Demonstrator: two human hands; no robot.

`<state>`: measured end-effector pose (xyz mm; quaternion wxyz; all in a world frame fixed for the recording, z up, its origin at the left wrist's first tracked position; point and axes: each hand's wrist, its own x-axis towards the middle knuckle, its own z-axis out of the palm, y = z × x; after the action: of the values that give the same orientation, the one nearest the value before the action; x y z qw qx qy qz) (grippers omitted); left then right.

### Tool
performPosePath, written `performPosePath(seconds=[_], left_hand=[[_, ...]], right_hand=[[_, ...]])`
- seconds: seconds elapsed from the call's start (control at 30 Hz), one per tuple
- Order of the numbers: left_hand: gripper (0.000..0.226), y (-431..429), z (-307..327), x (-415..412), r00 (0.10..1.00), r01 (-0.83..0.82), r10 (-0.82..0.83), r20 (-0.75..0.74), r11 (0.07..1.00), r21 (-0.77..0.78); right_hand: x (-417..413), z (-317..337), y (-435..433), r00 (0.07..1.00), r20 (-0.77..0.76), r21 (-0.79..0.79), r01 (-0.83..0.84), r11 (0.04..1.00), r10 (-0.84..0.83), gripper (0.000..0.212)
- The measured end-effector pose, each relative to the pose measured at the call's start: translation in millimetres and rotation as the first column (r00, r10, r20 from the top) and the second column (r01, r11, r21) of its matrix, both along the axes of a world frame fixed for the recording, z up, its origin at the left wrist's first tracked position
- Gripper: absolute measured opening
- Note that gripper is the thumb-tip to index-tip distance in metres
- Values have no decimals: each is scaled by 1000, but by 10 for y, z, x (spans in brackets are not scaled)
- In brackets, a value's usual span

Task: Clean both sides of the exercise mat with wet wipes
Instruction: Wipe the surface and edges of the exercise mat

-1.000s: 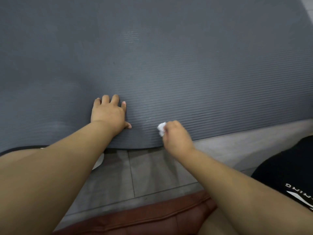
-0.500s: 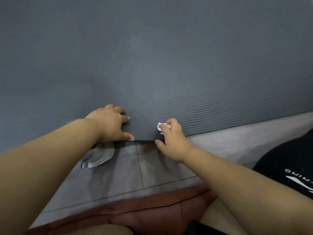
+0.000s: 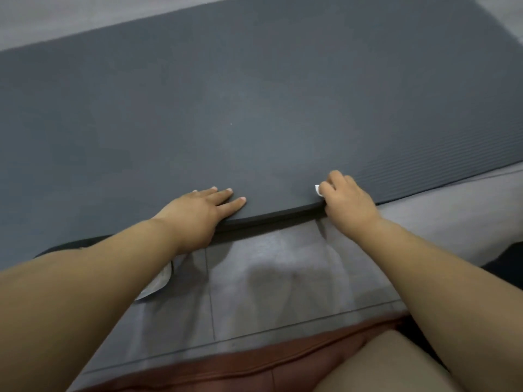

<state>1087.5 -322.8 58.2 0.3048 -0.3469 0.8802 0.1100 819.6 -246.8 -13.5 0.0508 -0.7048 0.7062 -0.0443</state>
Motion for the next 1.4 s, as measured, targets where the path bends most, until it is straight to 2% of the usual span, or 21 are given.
performPosePath(seconds=[0.1, 0.23, 0.3, 0.4, 0.5, 0.57, 0.63, 0.77, 0.87, 0.93, 1.03, 1.07, 1.13, 1.2, 1.23, 1.27, 1.3, 1.37, 1.4], left_hand=[[70, 76, -13, -308, 999, 16, -17, -50, 1000, -21], [70, 157, 28, -797, 995, 13, -9, -97, 999, 41], [68, 231, 48, -1097, 989, 47, -39, -141, 998, 47], [63, 368, -93, -1437, 987, 74, -61, -147, 993, 89], [63, 442, -382, -1506, 997, 66, -61, -37, 982, 176], [60, 445, -513, -1477, 998, 56, -58, 1, 975, 217], [55, 409, -557, -1451, 998, 55, -48, -36, 968, 244], [53, 155, -545, -1341, 974, -28, 91, -208, 958, 285], [62, -30, -580, -1165, 966, -82, 145, -212, 957, 279], [75, -103, -607, -1091, 961, -134, 187, -205, 960, 246], [101, -150, -647, -1064, 973, -221, 222, -57, 975, 22], [108, -138, -674, -1060, 967, -255, 255, -4, 967, -11], [114, -91, -766, -1055, 947, -319, 319, 32, 948, 3], [115, -55, -840, -1055, 941, -339, 339, 9, 941, 12], [115, -58, -850, -1051, 937, -348, 348, -21, 938, 15], [115, -70, -845, -1039, 931, -359, 360, -56, 933, 23], [116, -85, -828, -1021, 924, -371, 373, -87, 928, 40], [115, -118, -794, -964, 908, -392, 400, -126, 916, 86], [113, -135, -776, -934, 906, -391, 403, -131, 914, 109]], right_hand=[[-460, 95, 17, 996, 6, -27, 89, 996, -89, 26], [-862, 167, 47, 988, -8, -35, 156, 987, -157, 21], [-1069, 150, 110, 962, -9, -21, 272, 962, -272, 20], [-1305, 127, 219, 895, 2, 61, 445, 894, -446, 30], [-1361, 35, 280, 832, 165, 245, 486, 839, -530, 44], [-1388, -50, 293, 768, 278, 338, 484, 807, -577, 45], [-1412, -161, 272, 711, 361, 341, 502, 795, -604, 36], [-1325, -344, 230, 569, 466, 284, 630, 723, -678, 22], [-1093, -408, 213, 663, 280, 237, 654, 719, -695, 28], [-882, -412, 198, 699, 235, 217, 640, 737, -676, 27], [-523, -440, 224, 790, 262, 185, 523, 832, -555, 24], [-391, -468, 250, 830, 289, 190, 439, 878, -478, 23], [-74, -498, 330, 894, 390, 173, 165, 971, -221, 18], [161, -461, 418, 910, 414, 177, -96, 980, 15, 14], [166, -489, 429, 909, 413, 172, -141, 975, 59, 13], [100, -520, 398, 914, 402, 161, -125, 979, 51, 14], [-14, -525, 349, 923, 385, 142, -41, 989, -17, 16], [-379, -528, 266, 939, 266, 93, 198, 976, -216, 19], [-598, -514, 242, 914, 225, 78, 328, 942, -337, 21]])
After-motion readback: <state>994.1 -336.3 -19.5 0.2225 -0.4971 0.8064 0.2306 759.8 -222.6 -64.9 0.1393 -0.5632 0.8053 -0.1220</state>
